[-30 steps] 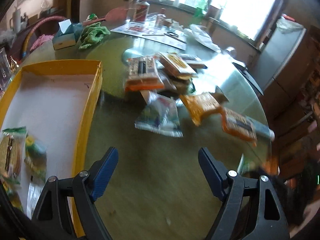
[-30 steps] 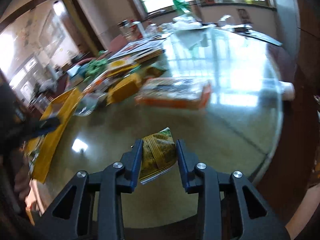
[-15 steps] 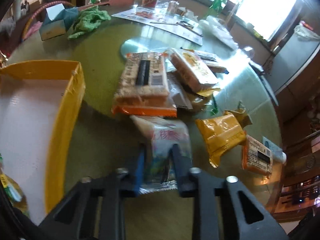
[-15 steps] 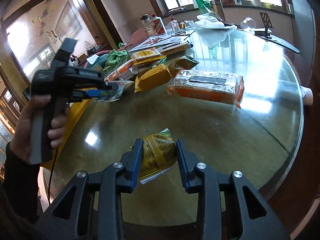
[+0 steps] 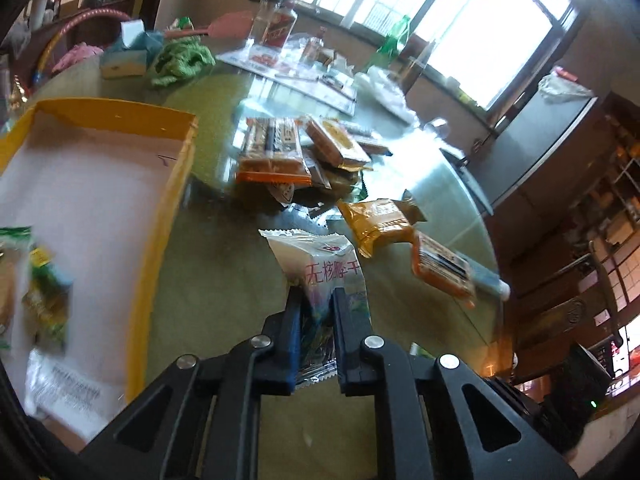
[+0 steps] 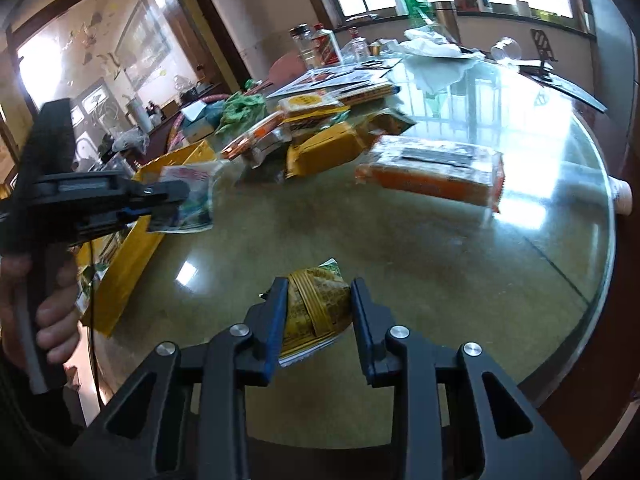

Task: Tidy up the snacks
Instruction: 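Grasp the white snack pack with the left gripper while the right carries its bag to the tray, then release both packs into the yellow tray, then grasp the long cracker pack with the right gripper, then grasp the yellow snack pack with the left gripper while the right holds the cracker pack, then carry both packs over the yellow tray and open both grippers, then grasp the green snack bag with the right gripper while the left reaches the cracker pack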

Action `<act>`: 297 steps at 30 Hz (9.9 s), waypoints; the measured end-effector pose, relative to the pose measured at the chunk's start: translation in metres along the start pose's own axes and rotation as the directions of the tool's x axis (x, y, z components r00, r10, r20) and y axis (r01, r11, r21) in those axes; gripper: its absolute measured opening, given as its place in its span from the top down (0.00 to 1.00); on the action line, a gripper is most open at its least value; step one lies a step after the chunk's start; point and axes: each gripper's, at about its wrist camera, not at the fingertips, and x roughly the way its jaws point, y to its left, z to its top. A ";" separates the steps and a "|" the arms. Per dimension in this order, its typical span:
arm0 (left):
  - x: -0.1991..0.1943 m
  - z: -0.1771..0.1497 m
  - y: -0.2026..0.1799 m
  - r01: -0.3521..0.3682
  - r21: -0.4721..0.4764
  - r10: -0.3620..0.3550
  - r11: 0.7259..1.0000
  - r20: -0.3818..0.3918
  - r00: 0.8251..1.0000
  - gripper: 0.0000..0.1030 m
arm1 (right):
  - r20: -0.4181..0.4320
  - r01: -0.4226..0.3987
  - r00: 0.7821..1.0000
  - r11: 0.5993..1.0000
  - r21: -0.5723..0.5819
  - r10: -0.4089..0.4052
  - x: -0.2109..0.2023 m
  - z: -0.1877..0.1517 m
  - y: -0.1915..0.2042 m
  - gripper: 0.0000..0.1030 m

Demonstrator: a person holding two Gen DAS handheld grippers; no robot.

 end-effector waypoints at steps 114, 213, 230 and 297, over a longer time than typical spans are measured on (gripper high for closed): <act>-0.001 -0.018 -0.024 -0.104 0.161 0.119 0.981 -0.088 0.989 0.23 | -0.066 0.227 0.973 0.971 0.076 -0.222 0.029 0.041 -0.032 0.46; -0.102 -0.030 0.105 -0.131 0.041 0.122 0.990 0.174 0.977 0.59 | -0.186 -0.023 0.981 0.921 -0.389 -0.054 0.088 0.001 0.165 0.44; -0.085 -0.012 0.140 -0.236 0.018 0.232 0.972 0.127 0.964 0.59 | -0.072 -0.174 0.984 0.936 -0.305 0.160 0.071 0.081 0.190 0.47; -0.075 -0.048 0.012 0.030 0.096 -0.041 0.995 0.122 0.992 0.21 | -0.104 0.047 0.994 0.957 0.285 -0.017 0.075 0.110 -0.051 0.38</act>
